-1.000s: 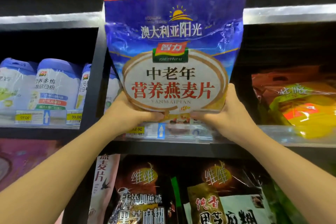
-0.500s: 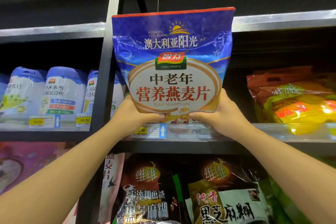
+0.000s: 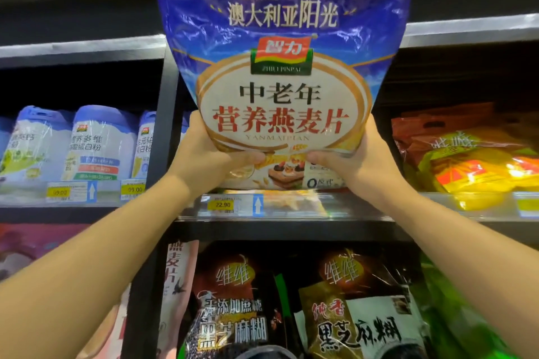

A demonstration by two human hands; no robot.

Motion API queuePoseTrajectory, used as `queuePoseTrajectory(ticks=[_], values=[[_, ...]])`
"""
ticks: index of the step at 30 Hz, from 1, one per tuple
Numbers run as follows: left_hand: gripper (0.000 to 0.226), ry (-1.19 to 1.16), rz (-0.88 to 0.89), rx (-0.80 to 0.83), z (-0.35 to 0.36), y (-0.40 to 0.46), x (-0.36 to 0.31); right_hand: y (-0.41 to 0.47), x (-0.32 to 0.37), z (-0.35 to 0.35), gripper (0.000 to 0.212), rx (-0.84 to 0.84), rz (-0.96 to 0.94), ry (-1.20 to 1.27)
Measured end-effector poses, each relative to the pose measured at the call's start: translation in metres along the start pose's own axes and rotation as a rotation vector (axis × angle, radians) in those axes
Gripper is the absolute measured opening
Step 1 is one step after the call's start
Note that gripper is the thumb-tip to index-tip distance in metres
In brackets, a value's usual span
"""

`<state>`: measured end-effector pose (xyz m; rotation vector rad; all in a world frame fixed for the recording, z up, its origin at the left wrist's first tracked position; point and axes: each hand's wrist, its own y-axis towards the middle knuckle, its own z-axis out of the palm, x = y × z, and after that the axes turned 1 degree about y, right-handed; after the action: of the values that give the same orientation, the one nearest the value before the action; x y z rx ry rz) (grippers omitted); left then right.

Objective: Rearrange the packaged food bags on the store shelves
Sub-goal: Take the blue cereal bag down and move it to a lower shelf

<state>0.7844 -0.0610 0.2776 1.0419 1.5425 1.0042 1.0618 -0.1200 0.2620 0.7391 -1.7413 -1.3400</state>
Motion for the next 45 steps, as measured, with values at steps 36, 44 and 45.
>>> queuePoseTrajectory(ticks=[36, 44, 45], values=[[0.116, 0.041, -0.267, -0.289, -0.084, -0.193, -0.110, -0.132, 0.161, 0.035, 0.075, 0.129, 0.335, 0.046], [0.106, -0.018, -0.301, -0.269, -0.155, -0.279, -0.123, -0.217, 0.237, 0.087, 0.076, 0.095, 0.495, 0.007], [0.106, -0.013, -0.308, -0.253, -0.164, -0.286, -0.125, -0.226, 0.246, 0.092, 0.077, 0.092, 0.508, 0.000]])
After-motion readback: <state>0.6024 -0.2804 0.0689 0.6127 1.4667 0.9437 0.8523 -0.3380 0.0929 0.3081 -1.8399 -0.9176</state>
